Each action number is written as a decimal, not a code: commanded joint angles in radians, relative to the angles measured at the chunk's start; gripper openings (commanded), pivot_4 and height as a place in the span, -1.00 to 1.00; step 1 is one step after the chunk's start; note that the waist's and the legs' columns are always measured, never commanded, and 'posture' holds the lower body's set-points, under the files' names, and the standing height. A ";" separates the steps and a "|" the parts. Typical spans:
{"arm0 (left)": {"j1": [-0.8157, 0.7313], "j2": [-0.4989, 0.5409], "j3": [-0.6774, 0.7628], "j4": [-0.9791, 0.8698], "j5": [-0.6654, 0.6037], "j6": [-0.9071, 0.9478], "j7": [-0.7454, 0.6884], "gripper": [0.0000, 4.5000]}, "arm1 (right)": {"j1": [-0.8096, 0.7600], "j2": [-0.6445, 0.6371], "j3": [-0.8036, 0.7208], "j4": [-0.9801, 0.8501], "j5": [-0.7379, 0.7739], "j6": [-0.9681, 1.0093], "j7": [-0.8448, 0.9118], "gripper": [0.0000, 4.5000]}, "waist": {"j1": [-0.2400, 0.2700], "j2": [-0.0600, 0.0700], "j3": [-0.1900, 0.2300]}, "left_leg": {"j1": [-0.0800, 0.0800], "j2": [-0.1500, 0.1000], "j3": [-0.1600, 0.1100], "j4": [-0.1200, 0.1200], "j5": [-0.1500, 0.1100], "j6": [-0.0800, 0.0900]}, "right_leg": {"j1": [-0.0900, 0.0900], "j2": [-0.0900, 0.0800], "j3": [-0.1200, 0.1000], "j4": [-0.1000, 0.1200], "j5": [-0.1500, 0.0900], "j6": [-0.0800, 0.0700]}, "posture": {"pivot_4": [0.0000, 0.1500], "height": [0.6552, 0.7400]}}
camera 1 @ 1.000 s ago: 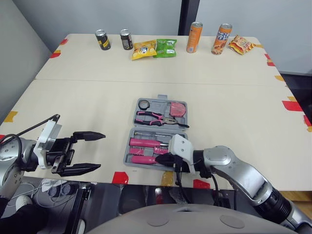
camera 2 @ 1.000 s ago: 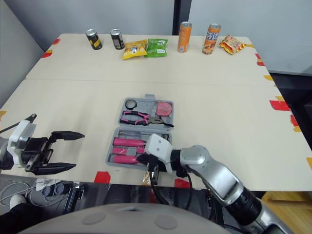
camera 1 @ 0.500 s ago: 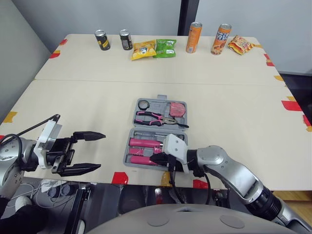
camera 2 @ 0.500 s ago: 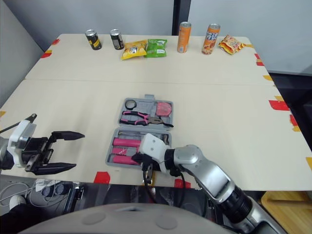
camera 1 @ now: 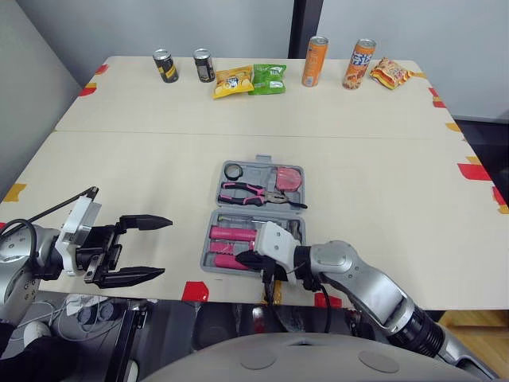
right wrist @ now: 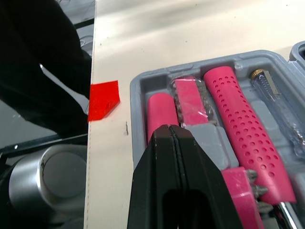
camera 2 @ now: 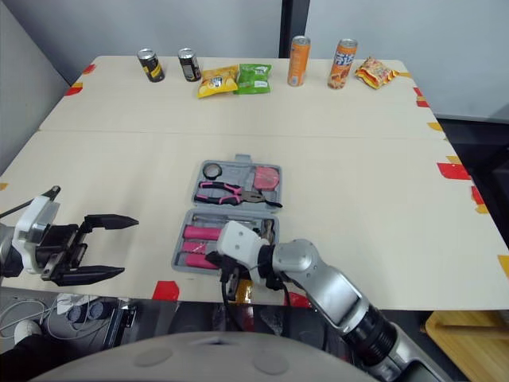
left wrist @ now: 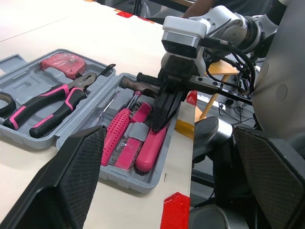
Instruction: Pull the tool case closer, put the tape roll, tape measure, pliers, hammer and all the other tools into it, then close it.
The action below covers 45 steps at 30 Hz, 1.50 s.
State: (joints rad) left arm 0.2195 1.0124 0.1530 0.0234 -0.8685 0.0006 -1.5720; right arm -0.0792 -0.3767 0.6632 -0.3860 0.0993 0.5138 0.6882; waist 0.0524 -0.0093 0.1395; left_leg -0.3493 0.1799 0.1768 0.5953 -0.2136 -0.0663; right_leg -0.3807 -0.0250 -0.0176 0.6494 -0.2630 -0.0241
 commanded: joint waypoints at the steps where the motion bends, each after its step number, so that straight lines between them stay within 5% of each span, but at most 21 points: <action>1: 0.000 0.003 0.015 -0.032 -0.011 0.003 -0.042 1.00 | 0.021 0.013 0.026 0.051 -0.029 -0.028 -0.013 -0.98 | 0.000 0.000 0.000 | 0.000 0.000 0.000 0.000 0.000 0.000 | 0.000 0.000 0.000 0.000 0.000 0.000 | 1.00 1.00; 37: -0.026 -0.015 0.017 -0.044 0.003 0.045 -0.042 1.00 | 0.012 0.196 0.052 0.387 -0.123 -0.206 -0.049 -0.98 | -0.011 -0.002 -0.005 | 0.001 0.000 0.000 -0.001 0.000 0.000 | 0.001 0.000 -0.001 0.001 0.000 -0.002 | 1.00 1.00; 45: -0.047 -0.061 0.025 -0.034 0.023 0.049 -0.042 1.00 | 0.048 0.159 -0.101 0.093 0.067 -0.191 0.017 -0.98 | 0.000 -0.002 -0.005 | 0.000 0.000 0.000 0.000 0.000 0.001 | 0.001 -0.001 -0.001 -0.002 0.001 -0.001 | 1.00 1.00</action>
State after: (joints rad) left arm 0.1864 0.9580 0.1540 0.0039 -0.8487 0.0483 -1.5739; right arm -0.0317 -0.2245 0.6056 -0.1777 0.1007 0.3084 0.6893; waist 0.0522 -0.0112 0.1341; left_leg -0.3496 0.1799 0.1765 0.5956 -0.2132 -0.0656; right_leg -0.3797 -0.0257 -0.0185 0.6476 -0.2622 -0.0248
